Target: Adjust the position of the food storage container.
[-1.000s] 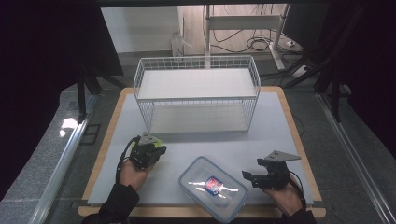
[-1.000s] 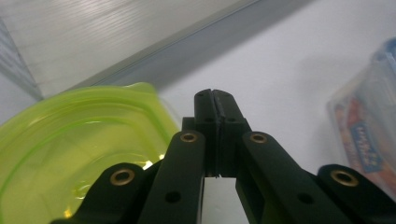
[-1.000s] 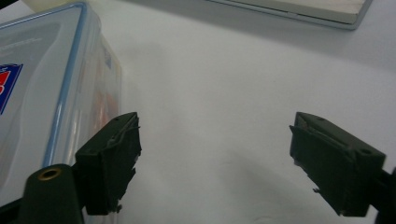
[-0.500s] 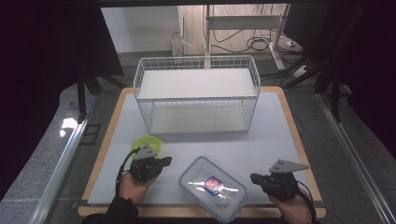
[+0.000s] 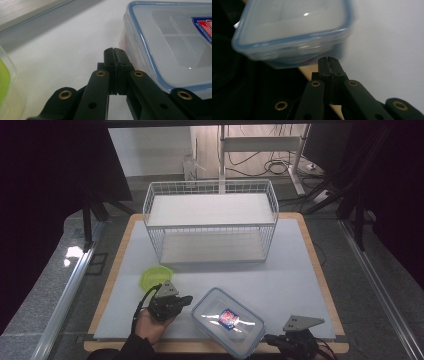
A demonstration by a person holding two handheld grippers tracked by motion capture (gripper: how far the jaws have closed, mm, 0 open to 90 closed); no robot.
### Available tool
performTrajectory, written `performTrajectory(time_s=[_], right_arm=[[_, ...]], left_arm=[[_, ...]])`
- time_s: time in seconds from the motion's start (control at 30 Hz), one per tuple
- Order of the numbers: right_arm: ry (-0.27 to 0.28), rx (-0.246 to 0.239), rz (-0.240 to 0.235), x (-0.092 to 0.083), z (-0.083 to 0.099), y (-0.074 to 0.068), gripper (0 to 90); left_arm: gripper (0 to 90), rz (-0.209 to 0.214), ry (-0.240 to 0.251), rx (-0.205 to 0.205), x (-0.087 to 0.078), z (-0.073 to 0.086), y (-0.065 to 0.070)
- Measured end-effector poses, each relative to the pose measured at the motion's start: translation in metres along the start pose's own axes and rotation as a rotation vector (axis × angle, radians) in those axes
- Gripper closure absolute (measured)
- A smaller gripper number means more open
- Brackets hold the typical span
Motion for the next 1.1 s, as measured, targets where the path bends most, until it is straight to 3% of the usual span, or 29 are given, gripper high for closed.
performTrajectory(time_s=[0.13,0.33,0.37,0.43,0.57,0.87,1.1], right_arm=[[-0.016,-0.021,-0.052,0.003,0.0,-0.015,89.9],[-0.012,-0.024,-0.044,0.007,-0.006,-0.014,89.9],[-0.002,-0.017,-0.028,0.009,-0.012,-0.008,89.8],[0.001,-0.013,-0.02,0.009,-0.014,-0.006,89.8],[0.012,-0.013,0.027,0.015,-0.031,0.013,89.9],[0.025,0.018,0.058,0.029,-0.064,0.045,89.9],[0.028,0.028,0.093,0.044,-0.086,0.06,90.0]], left_arm=[[88.7,0.016,-0.016,-0.002,0.001,0.005,0.007],[89.9,-0.002,-0.03,-0.022,-0.001,0.009,0.009],[89.9,0.001,-0.026,-0.045,-0.002,0.01,0.008],[89.9,-0.001,-0.027,-0.049,-0.002,0.01,0.007],[89.9,-0.019,-0.029,-0.062,-0.003,0.01,0.005],[89.9,-0.035,-0.02,-0.09,-0.006,0.009,0.002],[90.0,-0.043,-0.01,-0.105,-0.008,0.01,-0.001]])
Point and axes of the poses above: each handheld gripper's, and its own axes: x roughly forward along the jaws, z roughly out of its underside, y roughly to its right, the point moved 8 cm from there along x, roughly forward along the jaws, and after that the axes turned 10 degrees about x, right-handed, at the moved point
